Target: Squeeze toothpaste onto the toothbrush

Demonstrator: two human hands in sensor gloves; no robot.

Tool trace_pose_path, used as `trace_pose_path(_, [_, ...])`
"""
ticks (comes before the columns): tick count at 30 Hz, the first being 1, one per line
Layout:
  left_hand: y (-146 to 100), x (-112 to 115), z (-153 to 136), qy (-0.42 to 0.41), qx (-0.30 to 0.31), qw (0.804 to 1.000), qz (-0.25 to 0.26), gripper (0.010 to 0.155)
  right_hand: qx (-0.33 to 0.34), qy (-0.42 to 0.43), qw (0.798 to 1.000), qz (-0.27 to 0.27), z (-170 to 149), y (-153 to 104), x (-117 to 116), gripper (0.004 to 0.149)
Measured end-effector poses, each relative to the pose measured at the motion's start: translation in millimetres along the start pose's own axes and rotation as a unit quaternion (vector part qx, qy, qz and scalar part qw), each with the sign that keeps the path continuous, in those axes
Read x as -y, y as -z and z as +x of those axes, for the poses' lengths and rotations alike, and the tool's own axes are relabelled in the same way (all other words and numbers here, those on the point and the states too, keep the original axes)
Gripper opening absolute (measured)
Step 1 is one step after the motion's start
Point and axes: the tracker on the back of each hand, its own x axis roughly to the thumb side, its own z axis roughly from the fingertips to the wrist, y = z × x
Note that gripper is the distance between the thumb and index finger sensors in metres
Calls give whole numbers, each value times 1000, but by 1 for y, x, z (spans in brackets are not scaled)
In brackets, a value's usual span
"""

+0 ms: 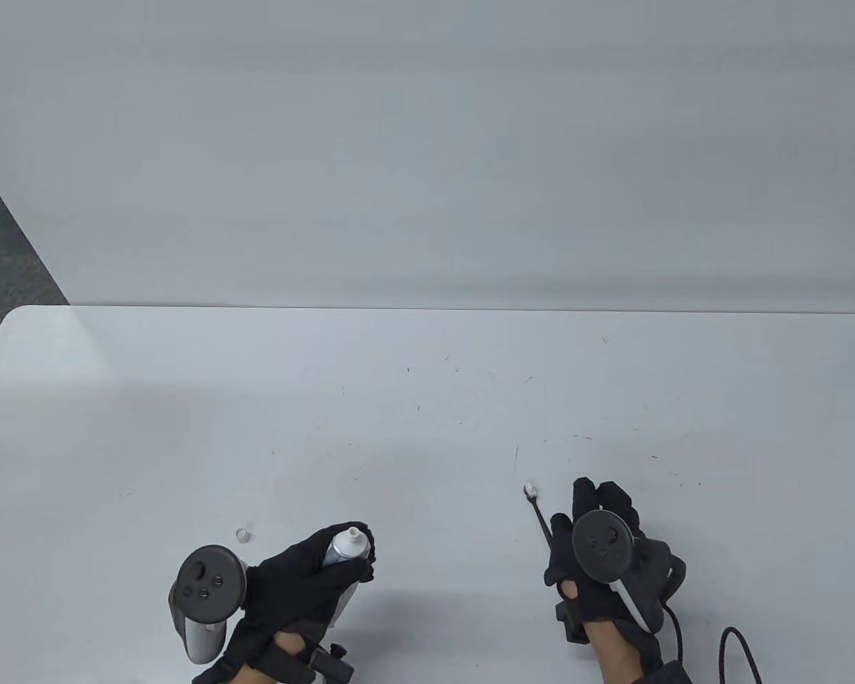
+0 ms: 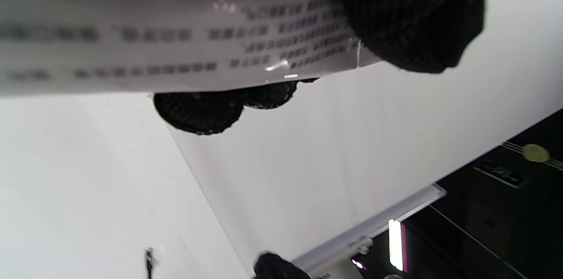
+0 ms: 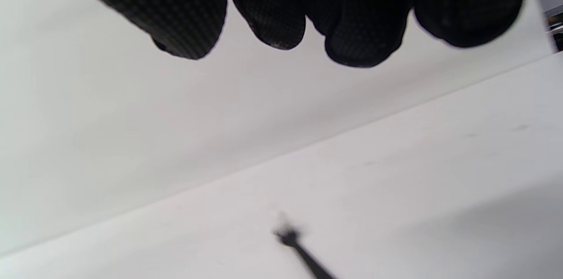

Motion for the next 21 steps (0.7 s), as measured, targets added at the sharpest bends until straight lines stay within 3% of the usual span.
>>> trace_pose_path(3, [-2,1,5,9,27,1000,2,68,75,140,986,55,27,-10,-4,59])
trace_pose_path(5, [-3,3,7,28,36,999,10,67,119,216,962,116,44,-15,-11,61])
trace_pose_path(11, [-2,17,4,-17,43,999,-17,66,189,355,863,307,87,-39,-40,76])
trace_pose_path(15, [-1,24,3,-47,49,997,-40,66,193,403,825,345,100,-48,-56,74])
trace_pose_path(21, [3,33,-3,-106,38,992,-61,66,175,462,798,345,105,-49,-63,64])
